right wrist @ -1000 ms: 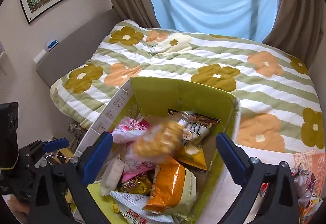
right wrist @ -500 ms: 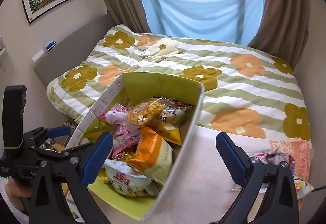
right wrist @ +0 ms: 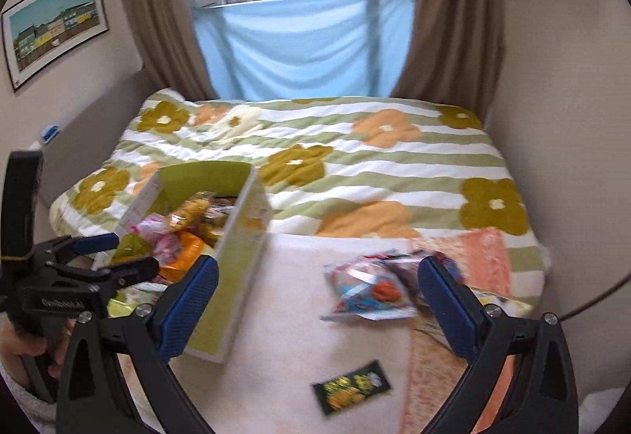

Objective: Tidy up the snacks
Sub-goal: 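Grasp the shrimp flakes bag with the left tool while the right moves to the green cracker packet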

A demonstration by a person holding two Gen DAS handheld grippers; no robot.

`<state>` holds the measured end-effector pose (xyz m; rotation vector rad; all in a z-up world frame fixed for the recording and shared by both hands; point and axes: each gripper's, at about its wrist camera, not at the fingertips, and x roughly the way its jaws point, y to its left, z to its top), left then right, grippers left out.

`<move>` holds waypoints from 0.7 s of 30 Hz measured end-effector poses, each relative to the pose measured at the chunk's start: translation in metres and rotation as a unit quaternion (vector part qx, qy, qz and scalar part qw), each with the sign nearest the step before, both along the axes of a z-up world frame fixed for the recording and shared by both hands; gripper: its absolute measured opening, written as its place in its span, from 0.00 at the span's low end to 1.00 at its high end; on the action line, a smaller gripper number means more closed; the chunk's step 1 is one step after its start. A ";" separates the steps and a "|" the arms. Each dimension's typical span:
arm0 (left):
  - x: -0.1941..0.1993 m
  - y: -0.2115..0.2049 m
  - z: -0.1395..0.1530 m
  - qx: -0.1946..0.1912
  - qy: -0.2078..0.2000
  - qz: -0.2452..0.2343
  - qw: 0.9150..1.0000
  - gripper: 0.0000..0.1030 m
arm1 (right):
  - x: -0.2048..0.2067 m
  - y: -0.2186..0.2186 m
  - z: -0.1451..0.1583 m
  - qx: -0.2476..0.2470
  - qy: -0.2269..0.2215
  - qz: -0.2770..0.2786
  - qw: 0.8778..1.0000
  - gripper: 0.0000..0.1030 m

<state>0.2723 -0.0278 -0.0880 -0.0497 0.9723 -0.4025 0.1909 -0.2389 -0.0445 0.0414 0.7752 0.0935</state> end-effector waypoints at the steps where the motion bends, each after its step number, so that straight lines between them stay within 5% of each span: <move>1: -0.001 -0.011 0.001 0.001 0.000 -0.009 1.000 1.00 | -0.004 -0.008 -0.001 -0.003 0.003 -0.012 1.000 0.98; 11: 0.025 -0.109 -0.024 0.029 0.049 -0.085 0.995 1.00 | -0.042 -0.076 -0.052 0.039 0.074 -0.101 0.991 0.98; 21: 0.091 -0.182 -0.103 0.070 0.132 -0.100 0.984 1.00 | -0.062 -0.086 -0.108 0.080 0.110 -0.223 0.965 0.98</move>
